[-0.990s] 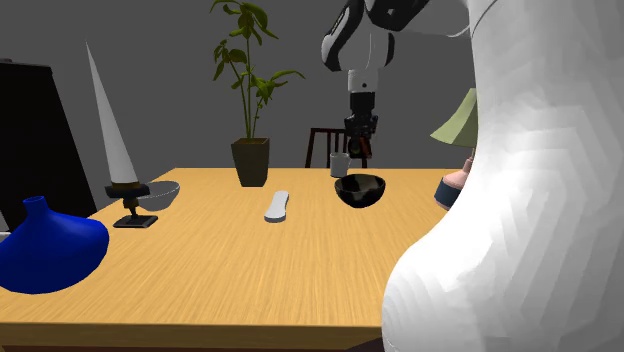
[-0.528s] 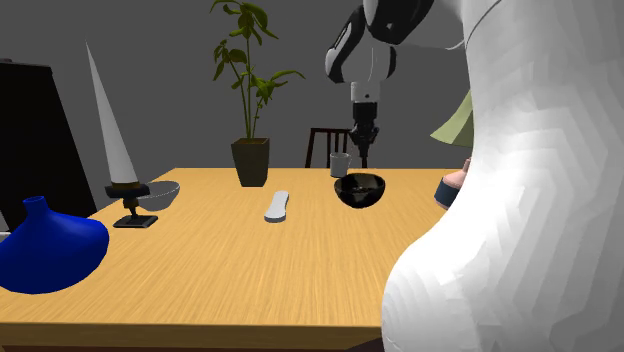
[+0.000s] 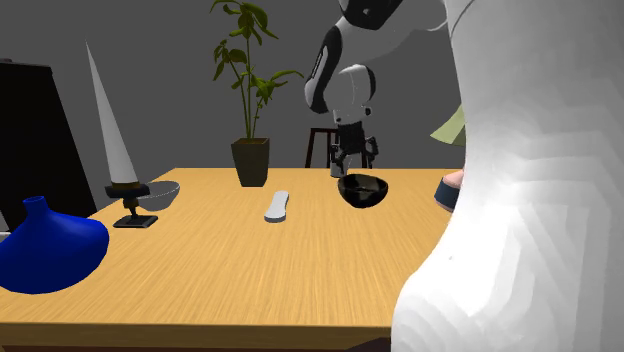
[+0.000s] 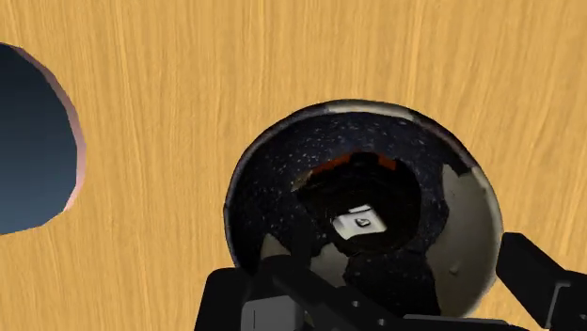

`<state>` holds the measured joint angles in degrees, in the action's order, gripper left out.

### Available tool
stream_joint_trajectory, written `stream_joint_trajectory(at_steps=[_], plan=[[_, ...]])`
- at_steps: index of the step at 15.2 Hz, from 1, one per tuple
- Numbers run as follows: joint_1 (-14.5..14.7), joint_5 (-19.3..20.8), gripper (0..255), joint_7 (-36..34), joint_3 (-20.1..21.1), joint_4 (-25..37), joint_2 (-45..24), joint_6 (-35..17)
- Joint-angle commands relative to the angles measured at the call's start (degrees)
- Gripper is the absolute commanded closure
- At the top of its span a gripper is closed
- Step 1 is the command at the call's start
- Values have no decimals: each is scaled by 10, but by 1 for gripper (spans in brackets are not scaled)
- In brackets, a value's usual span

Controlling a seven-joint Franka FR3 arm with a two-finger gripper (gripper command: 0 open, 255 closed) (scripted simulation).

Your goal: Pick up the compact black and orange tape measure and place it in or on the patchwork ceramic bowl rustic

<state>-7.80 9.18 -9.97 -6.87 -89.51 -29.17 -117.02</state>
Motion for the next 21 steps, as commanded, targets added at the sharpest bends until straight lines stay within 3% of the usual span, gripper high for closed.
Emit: stream_joint_trajectory(at_steps=[1, 3, 11, 18, 19, 21], plan=[[54, 21, 0, -241, -40, -10, -21, -13], [94, 22, 0, -415, -74, 24, -67, 7], [86, 20, 0, -415, -77, 1, -89, -40], [86, 20, 0, -415, -77, 1, -89, -40], [86, 20, 255, -415, -77, 1, -89, -40], [86, 20, 255, -414, -77, 2, -89, -40]])
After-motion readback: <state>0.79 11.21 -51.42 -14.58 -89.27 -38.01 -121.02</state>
